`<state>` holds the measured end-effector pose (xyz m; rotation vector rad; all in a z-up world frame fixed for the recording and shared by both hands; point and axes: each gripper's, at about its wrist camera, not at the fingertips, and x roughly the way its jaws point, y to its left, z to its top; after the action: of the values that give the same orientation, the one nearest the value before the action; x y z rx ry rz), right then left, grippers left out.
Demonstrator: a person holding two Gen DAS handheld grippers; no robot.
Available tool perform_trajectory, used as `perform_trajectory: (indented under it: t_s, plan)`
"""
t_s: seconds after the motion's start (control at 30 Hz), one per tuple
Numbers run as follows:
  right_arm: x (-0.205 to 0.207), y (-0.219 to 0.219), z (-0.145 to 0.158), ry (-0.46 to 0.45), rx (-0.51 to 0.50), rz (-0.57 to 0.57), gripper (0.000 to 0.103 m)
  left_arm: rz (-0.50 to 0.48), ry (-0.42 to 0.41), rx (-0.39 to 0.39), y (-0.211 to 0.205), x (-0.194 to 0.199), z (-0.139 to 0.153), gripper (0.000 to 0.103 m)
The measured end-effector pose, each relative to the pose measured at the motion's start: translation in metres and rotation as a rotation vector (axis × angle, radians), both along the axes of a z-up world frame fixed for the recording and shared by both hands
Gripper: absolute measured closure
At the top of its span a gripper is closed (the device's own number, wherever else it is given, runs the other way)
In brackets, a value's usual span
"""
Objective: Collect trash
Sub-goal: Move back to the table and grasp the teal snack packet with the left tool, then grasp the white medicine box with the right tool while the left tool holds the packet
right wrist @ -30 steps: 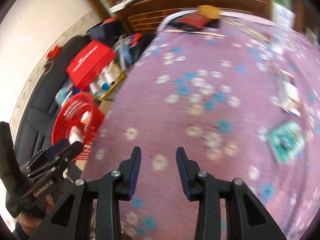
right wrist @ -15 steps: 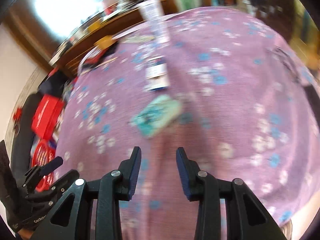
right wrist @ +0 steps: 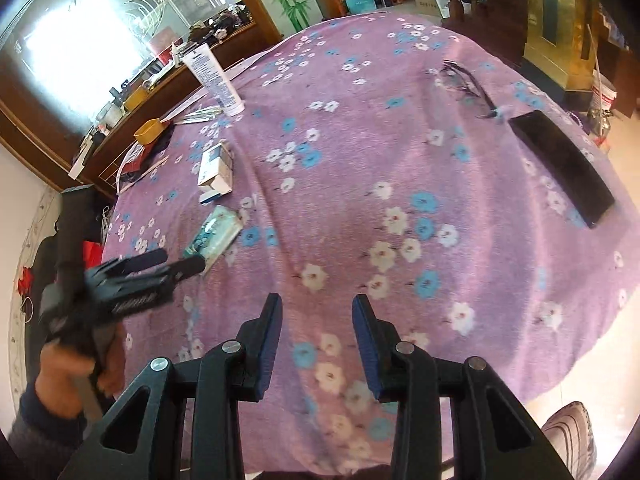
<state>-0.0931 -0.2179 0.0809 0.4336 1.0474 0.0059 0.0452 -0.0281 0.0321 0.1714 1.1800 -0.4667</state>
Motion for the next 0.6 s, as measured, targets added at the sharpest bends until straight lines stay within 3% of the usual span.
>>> perform_trajectory:
  t_s: [0.1, 0.17, 0.27, 0.33, 0.37, 0.6]
  plan:
    - [-0.006, -0.010, -0.002, 0.011, -0.003, -0.010, 0.064, 0.007, 0.033, 0.021, -0.007, 0.019, -0.018, 0.025]
    - [-0.007, -0.015, -0.003, 0.016, -0.007, -0.012, 0.064, 0.018, 0.014, 0.010, -0.008, 0.025, -0.020, 0.028]
    - [-0.004, -0.020, -0.005, 0.023, 0.000, -0.015, 0.064, 0.019, 0.002, 0.008, -0.013, 0.029, -0.019, 0.037]
    - [0.001, -0.019, -0.006, 0.027, 0.007, -0.011, 0.064, 0.033, -0.028, 0.022, -0.014, 0.027, -0.018, 0.050]
    - [0.004, -0.017, -0.006, 0.027, 0.010, -0.005, 0.064, 0.042, -0.041, 0.029, -0.013, 0.025, -0.018, 0.051]
    - [0.052, 0.013, 0.004, 0.013, 0.013, 0.090, 0.064, 0.159, -0.063, -0.063, 0.022, 0.005, -0.010, 0.060]
